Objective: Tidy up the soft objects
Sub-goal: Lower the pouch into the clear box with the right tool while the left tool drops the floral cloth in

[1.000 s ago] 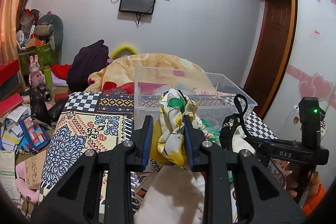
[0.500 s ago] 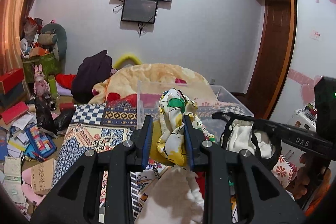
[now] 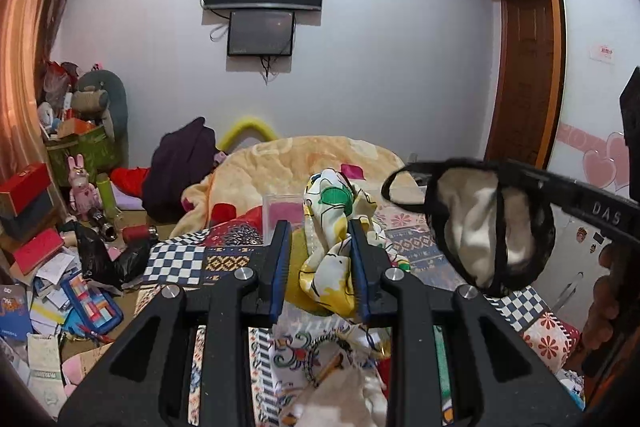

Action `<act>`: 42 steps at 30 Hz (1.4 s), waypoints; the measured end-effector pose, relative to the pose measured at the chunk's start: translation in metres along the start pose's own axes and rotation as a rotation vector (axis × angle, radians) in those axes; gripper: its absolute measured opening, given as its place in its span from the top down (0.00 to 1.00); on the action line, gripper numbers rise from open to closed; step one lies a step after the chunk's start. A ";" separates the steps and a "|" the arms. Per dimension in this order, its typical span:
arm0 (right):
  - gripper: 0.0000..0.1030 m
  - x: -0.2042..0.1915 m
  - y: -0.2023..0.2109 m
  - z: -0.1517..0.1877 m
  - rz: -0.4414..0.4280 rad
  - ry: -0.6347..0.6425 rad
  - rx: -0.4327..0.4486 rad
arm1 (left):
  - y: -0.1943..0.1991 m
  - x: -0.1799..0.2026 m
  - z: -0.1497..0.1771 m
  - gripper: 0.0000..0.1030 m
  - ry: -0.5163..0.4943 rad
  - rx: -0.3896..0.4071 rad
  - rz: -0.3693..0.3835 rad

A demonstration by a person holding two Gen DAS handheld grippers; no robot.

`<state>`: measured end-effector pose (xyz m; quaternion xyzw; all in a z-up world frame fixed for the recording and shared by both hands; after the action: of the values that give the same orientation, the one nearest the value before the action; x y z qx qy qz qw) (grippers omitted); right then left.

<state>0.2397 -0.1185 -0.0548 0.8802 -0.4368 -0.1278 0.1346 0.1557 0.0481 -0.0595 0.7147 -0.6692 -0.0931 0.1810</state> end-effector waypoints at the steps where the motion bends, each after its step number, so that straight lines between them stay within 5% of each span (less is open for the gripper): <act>1: 0.91 0.000 -0.002 -0.003 0.005 0.003 0.004 | -0.006 -0.002 -0.001 0.73 0.007 -0.011 0.004; 12: 0.91 0.008 -0.047 -0.009 0.086 0.024 -0.016 | -0.088 -0.010 0.001 0.73 0.013 -0.185 -0.001; 25: 0.91 0.015 -0.099 0.033 0.039 -0.003 -0.240 | -0.128 0.006 0.024 0.73 -0.091 -0.315 -0.030; 31: 0.90 0.015 -0.100 0.041 0.068 0.041 -0.298 | -0.123 0.011 0.026 0.61 -0.103 -0.322 -0.012; 35: 0.88 0.018 -0.092 0.045 0.092 0.060 -0.309 | -0.108 0.012 0.019 0.40 -0.082 -0.284 -0.005; 42: 0.66 0.021 -0.071 0.049 0.069 0.063 -0.303 | -0.074 0.010 0.009 0.28 -0.075 -0.220 0.016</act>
<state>0.2872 -0.1002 -0.1272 0.8379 -0.4381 -0.1599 0.2837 0.2215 0.0394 -0.0948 0.6812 -0.6667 -0.1913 0.2341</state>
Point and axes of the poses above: each gripper's, at about its wrist camera, not at the fingertips, and y roughly against the way its jaws point, x to its right, z to its underside, the point moved 6 cm from there along -y, roughly the way its jaws point, and after that the axes turned 2 degrees about y, right-handed, at the moved point
